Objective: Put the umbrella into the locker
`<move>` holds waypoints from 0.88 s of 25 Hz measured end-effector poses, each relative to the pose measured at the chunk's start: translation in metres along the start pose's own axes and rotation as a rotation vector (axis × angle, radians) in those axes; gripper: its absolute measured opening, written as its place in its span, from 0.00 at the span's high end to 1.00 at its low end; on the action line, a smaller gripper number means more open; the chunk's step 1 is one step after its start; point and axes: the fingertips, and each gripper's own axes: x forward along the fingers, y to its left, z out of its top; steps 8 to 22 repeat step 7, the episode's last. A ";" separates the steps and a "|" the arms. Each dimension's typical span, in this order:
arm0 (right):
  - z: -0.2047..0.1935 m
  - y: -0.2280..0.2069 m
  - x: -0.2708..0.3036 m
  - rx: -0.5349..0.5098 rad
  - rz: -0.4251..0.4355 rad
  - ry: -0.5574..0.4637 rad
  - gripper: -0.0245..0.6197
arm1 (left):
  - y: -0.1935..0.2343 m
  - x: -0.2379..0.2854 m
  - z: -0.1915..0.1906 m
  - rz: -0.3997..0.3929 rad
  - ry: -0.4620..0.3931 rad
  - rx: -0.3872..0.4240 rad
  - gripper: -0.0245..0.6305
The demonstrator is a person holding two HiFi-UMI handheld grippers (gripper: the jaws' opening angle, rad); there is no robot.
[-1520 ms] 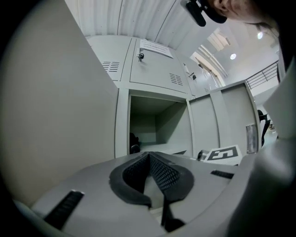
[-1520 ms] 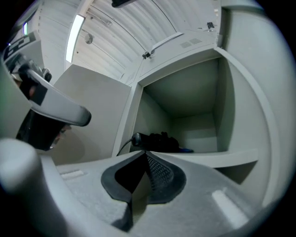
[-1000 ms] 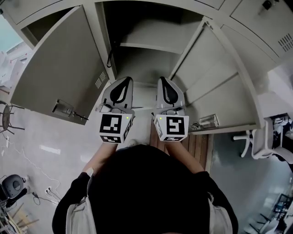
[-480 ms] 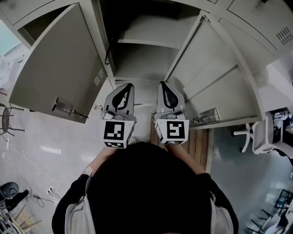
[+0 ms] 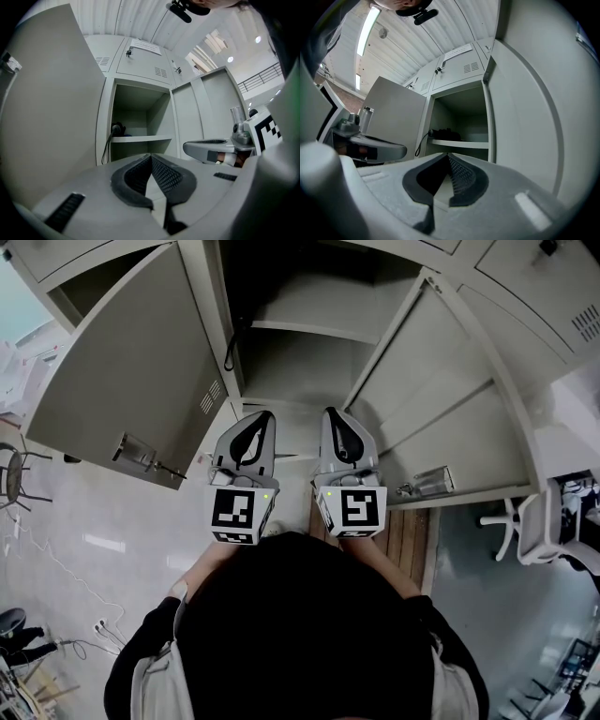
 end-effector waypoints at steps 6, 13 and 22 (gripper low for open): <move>0.000 0.003 0.004 0.009 0.010 -0.002 0.96 | 0.002 0.002 0.001 -0.001 -0.007 -0.001 0.95; 0.001 0.004 0.005 0.014 0.010 -0.005 0.96 | 0.002 0.002 0.001 -0.002 -0.006 -0.001 0.95; 0.001 0.004 0.005 0.014 0.010 -0.005 0.96 | 0.002 0.002 0.001 -0.002 -0.006 -0.001 0.95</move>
